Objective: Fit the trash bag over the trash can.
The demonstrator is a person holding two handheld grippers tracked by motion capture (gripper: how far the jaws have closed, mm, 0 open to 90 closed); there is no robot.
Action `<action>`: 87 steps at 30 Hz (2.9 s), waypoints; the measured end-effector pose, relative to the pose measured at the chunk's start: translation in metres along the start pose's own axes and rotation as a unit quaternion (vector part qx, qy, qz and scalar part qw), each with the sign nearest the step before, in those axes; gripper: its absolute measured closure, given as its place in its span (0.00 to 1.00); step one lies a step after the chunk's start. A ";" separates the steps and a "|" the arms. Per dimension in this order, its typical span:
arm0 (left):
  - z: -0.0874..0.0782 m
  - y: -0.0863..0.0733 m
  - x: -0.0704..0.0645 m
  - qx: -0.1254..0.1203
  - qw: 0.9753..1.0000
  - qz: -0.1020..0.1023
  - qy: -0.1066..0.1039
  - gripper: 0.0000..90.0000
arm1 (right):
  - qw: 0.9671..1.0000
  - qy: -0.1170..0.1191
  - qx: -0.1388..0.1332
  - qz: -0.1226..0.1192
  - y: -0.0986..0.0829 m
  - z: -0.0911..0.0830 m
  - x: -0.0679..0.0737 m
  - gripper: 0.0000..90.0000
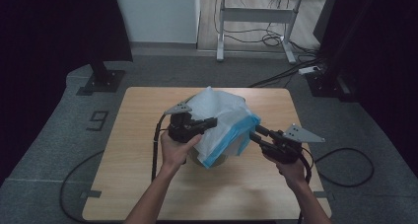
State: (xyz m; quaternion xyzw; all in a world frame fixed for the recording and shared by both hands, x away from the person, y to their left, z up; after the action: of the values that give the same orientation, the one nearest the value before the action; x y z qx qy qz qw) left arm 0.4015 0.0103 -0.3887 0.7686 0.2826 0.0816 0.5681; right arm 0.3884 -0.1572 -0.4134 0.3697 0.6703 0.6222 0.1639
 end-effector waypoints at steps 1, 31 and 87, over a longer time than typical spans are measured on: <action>0.000 0.000 0.000 0.001 1.000 0.000 0.000 1.00 | 1.000 0.001 -0.002 0.004 0.002 0.004 -0.001 0.68; -0.029 0.007 0.039 -0.037 0.998 -0.019 0.052 1.00 | 0.998 -0.047 -0.003 -0.035 0.004 0.012 -0.011 0.99; -0.095 -0.076 0.049 -0.042 0.997 -0.015 0.070 0.99 | 0.998 0.004 0.059 -0.021 -0.086 0.000 0.008 0.99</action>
State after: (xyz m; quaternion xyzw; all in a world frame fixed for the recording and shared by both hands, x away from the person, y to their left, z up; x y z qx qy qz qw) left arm 0.3733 0.1296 -0.4357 0.7319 0.3295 0.1380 0.5803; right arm 0.3581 -0.1478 -0.4937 0.3618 0.7144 0.5793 0.1521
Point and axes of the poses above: each handheld gripper's, and its own axes: z roughly forward along the jaws, y roughly out of its top, x roughly to its left, the point moved 10 cm from there along z, roughly forward along the jaws, and after that the axes turned 10 degrees about z, right-handed, at the moved point
